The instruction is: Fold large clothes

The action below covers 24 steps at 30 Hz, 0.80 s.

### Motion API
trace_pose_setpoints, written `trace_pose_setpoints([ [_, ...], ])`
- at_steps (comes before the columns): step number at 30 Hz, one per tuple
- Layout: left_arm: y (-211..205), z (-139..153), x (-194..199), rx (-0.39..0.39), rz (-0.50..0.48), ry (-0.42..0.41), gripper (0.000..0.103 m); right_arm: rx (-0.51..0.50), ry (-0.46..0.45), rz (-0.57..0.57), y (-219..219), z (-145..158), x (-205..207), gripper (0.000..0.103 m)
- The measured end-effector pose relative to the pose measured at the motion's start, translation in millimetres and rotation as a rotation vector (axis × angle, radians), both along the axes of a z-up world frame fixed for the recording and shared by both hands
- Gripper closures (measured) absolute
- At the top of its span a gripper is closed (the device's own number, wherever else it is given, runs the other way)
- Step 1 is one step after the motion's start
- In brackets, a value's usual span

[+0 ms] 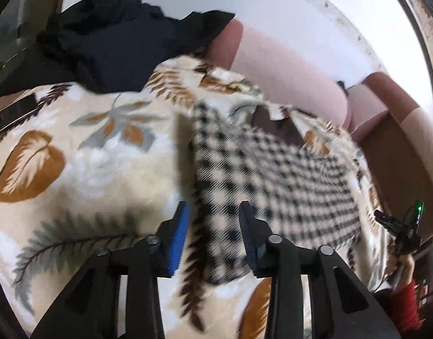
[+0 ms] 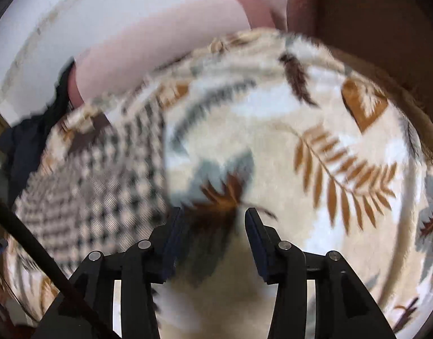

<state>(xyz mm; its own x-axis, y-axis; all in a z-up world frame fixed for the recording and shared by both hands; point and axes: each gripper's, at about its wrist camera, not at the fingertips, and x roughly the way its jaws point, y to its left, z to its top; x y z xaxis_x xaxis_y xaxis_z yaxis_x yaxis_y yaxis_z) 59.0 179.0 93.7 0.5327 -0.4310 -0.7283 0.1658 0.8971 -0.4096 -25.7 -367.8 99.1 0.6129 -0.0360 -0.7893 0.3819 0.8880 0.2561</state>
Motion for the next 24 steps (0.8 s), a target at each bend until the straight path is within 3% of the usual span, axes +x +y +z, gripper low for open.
trace_pose_setpoints([
  [3,-33,-1,14,0.018,-0.029,-0.009,0.058,-0.002,-0.046,0.073,28,9,30,0.056],
  [5,-56,-9,25,0.022,-0.050,0.010,0.057,-0.014,-0.024,0.148,57,10,63,0.072],
  [9,-97,-39,48,0.122,-0.070,0.066,0.057,0.017,0.027,0.275,117,-2,129,0.074],
  [12,-103,-56,50,0.198,-0.065,0.094,0.057,0.081,0.119,0.347,157,-28,181,0.074],
  [18,-94,-69,55,0.176,-0.090,0.119,0.057,-0.058,0.266,0.330,194,-81,256,0.074],
  [24,-86,-70,59,0.124,-0.076,0.148,0.055,-0.103,0.244,0.232,181,-69,284,0.069],
])
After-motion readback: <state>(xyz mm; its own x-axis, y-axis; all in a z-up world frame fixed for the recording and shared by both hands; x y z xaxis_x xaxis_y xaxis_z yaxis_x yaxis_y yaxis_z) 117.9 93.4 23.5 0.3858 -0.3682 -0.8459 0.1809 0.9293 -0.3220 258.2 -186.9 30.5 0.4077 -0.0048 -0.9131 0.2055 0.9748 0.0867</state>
